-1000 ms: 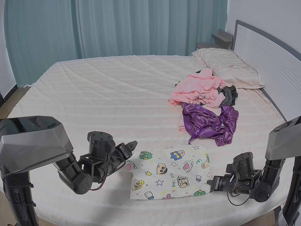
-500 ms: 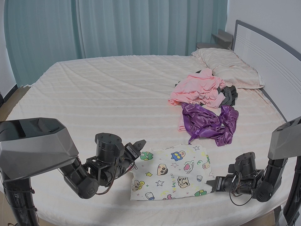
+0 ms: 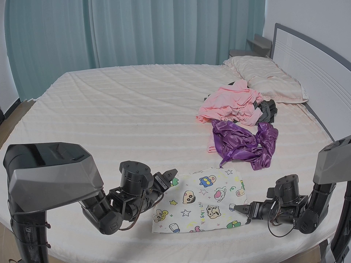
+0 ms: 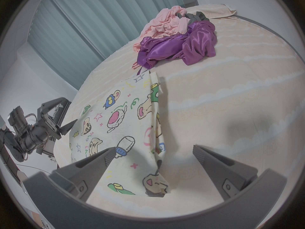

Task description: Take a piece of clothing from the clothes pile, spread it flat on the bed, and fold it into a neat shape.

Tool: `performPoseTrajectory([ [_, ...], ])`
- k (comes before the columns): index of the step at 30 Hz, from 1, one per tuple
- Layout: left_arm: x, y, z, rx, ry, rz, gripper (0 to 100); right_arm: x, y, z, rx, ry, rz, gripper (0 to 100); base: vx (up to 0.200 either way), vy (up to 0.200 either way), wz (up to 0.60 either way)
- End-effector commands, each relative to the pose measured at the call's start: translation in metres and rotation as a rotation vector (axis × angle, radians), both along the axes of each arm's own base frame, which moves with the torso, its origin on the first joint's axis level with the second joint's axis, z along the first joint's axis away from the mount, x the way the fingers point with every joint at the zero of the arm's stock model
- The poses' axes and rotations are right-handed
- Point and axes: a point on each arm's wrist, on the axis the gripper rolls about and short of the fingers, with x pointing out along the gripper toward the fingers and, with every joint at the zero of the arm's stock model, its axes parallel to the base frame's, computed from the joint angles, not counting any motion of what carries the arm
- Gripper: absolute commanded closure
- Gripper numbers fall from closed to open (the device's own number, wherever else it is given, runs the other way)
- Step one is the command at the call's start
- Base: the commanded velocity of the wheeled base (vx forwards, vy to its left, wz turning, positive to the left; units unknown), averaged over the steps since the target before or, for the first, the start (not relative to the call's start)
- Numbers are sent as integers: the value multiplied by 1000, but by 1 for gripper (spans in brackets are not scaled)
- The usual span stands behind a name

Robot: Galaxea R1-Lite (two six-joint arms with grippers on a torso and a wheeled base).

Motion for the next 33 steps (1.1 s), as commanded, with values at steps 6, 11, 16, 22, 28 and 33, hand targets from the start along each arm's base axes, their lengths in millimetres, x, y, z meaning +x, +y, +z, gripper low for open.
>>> performPoseTrajectory([
  [6, 19, 0, -28, 15, -61, 14, 0, 12, -1, 13, 30, -82, -37, 0, 0, 0, 0],
  [11, 25, 13, -9, -17, -114, 56, 0, 34, -3, 23, 62, -157, -68, 0, 0, 0, 0],
  [16, 30, 29, 5, -35, -139, 102, 0, 66, 4, 18, 73, -189, -80, 0, 0, 0, 0],
  [22, 34, 36, 5, -35, -139, 122, 0, 106, 17, 11, 70, -163, -75, 0, 0, 0, 0],
  [28, 34, 36, 3, -31, -132, 122, 0, 133, 28, 4, 70, -167, -67, 0, 0, 0, 0],
  [33, 34, 36, 2, -30, -131, 122, 0, 136, 33, 3, 71, -149, -45, 0, 0, 0, 0],
])
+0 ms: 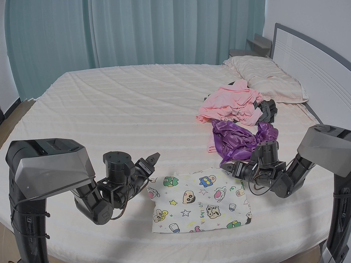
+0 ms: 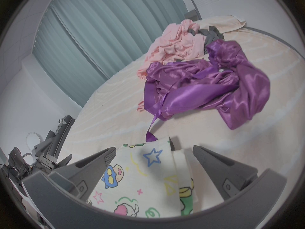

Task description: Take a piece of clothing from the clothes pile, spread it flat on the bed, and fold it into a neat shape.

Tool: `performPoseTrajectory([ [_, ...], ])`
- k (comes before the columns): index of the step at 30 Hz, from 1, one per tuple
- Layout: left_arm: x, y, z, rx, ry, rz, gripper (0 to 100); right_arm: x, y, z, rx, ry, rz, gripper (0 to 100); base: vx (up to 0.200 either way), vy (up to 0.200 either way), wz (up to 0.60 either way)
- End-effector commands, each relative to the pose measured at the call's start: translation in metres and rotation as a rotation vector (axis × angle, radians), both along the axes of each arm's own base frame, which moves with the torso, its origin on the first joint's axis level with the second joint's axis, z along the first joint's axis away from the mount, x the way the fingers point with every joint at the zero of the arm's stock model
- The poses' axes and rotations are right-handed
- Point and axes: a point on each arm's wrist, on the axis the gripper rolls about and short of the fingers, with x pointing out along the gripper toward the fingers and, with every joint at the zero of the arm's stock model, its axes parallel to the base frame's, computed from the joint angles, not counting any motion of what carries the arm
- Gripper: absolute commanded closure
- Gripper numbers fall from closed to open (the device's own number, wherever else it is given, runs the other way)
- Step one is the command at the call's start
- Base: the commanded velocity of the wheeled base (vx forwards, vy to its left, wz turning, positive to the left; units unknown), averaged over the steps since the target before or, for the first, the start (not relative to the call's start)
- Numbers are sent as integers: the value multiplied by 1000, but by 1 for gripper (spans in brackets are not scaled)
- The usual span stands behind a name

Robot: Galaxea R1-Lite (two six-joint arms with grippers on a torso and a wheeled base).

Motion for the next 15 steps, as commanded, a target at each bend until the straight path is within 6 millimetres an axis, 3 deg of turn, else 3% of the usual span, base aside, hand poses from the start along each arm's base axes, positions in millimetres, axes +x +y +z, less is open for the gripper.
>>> performPoseTrajectory([
  [1, 0, 1, 0, -1, -1, 2, 0, 9, 8, -11, -2, 10, 22, 0, 0, 0, 0],
  [2, 0, 1, 0, -1, -1, 2, 0, 10, 9, -11, -3, 10, 24, 100, 0, 0, 0],
  [15, 1, 1, 1, -2, -2, 2, 0, 17, 8, -9, -8, 20, 8, 100, 0, 0, 0],
])
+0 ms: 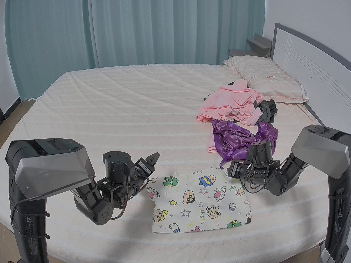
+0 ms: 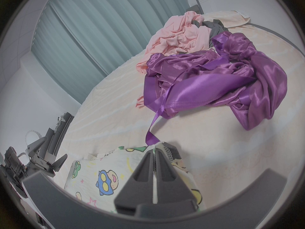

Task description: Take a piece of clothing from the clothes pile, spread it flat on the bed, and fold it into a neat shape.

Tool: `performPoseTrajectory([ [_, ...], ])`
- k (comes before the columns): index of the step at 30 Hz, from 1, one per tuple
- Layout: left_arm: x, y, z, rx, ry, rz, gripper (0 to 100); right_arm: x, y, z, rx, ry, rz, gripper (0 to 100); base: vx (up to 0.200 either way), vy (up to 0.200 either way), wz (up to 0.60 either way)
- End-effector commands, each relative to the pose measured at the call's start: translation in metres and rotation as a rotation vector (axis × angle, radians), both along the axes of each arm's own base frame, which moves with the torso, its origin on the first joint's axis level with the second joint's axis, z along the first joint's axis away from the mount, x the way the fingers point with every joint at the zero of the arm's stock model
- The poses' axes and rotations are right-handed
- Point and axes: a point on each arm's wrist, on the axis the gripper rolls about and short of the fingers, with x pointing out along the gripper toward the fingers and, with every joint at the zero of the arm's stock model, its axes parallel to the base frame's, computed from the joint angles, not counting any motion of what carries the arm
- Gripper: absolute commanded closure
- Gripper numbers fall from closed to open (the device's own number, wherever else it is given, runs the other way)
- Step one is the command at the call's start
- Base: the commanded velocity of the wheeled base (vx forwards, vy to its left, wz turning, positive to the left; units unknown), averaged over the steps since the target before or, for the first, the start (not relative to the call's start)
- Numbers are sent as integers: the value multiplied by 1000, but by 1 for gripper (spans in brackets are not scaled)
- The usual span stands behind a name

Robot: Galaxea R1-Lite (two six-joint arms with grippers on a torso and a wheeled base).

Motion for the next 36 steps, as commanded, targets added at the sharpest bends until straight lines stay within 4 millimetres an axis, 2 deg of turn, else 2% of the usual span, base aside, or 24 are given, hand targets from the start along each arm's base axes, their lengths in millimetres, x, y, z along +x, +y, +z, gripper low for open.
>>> performPoseTrajectory([
  [1, 0, 0, 0, -1, -1, 1, 0, 1, -2, 1, 3, -6, -11, 100, 0, 0, 0],
  [9, 0, 0, 0, -1, -1, 1, 0, 7, -25, 2, 1, -8, -76, 100, 0, 0, 0],
  [22, 1, -1, 0, -1, -2, 1, 0, 10, -29, 3, 2, -12, -92, 100, 0, 0, 0],
  [23, 1, -1, 0, -1, -2, 1, 0, 10, -30, 3, 0, -11, -96, 0, 0, 0, 0],
  [30, 1, 1, 1, 4, -7, 5, 0, 8, -40, 17, 17, -33, -132, 0, 0, 0, 0],
  [33, -1, 4, 10, 17, -34, 10, 0, -7, -44, 31, 28, -35, -140, 0, 0, 0, 0],
  [35, -4, 8, 24, 24, -69, 25, 0, -23, -49, 46, 31, -44, -142, 0, 0, 0, 0],
  [36, -4, 8, 24, 24, -69, 25, 0, -23, -49, 46, 31, -44, -142, 0, 0, 0, 0],
])
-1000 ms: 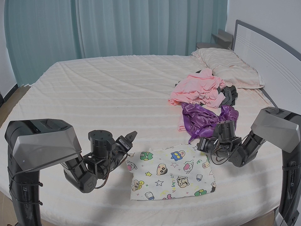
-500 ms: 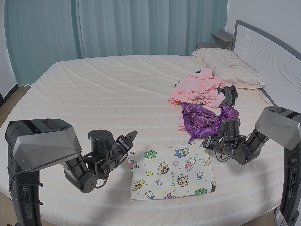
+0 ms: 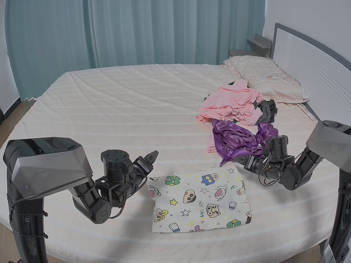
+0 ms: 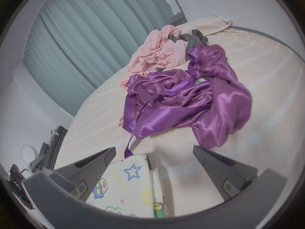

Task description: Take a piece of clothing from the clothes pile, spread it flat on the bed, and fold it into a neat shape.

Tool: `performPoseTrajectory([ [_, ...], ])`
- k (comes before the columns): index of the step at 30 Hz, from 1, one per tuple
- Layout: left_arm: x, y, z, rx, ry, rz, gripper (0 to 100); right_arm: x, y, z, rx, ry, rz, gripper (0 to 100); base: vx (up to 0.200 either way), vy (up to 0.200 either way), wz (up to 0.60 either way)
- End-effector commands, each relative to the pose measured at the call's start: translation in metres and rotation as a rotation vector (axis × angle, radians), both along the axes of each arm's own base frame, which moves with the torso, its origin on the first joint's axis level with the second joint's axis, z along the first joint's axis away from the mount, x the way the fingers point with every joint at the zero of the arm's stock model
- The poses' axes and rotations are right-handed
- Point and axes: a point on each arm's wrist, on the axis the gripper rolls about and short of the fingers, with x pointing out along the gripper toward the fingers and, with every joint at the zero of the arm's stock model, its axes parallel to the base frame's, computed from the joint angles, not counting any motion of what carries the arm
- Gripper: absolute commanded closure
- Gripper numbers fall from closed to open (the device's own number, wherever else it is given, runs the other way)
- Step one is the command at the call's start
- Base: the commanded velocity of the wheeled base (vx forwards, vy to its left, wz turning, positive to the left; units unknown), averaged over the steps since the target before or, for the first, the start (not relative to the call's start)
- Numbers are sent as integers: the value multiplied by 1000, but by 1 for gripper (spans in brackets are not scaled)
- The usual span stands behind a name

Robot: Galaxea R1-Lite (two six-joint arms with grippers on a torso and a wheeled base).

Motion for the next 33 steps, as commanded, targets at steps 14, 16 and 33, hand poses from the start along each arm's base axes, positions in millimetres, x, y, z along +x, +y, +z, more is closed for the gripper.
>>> performPoseTrajectory([
  [14, -103, 85, 115, 228, -272, 204, 0, -175, -53, 116, -48, -271, -28, 0, 0, 0, 0],
  [16, -122, 99, 117, 272, -274, 241, 0, -194, -58, 120, -73, -305, -35, 0, 0, 0, 0],
  [33, -261, 158, 133, 645, -394, 566, 0, -315, -85, 117, -204, -512, -80, 0, 0, 0, 0],
])
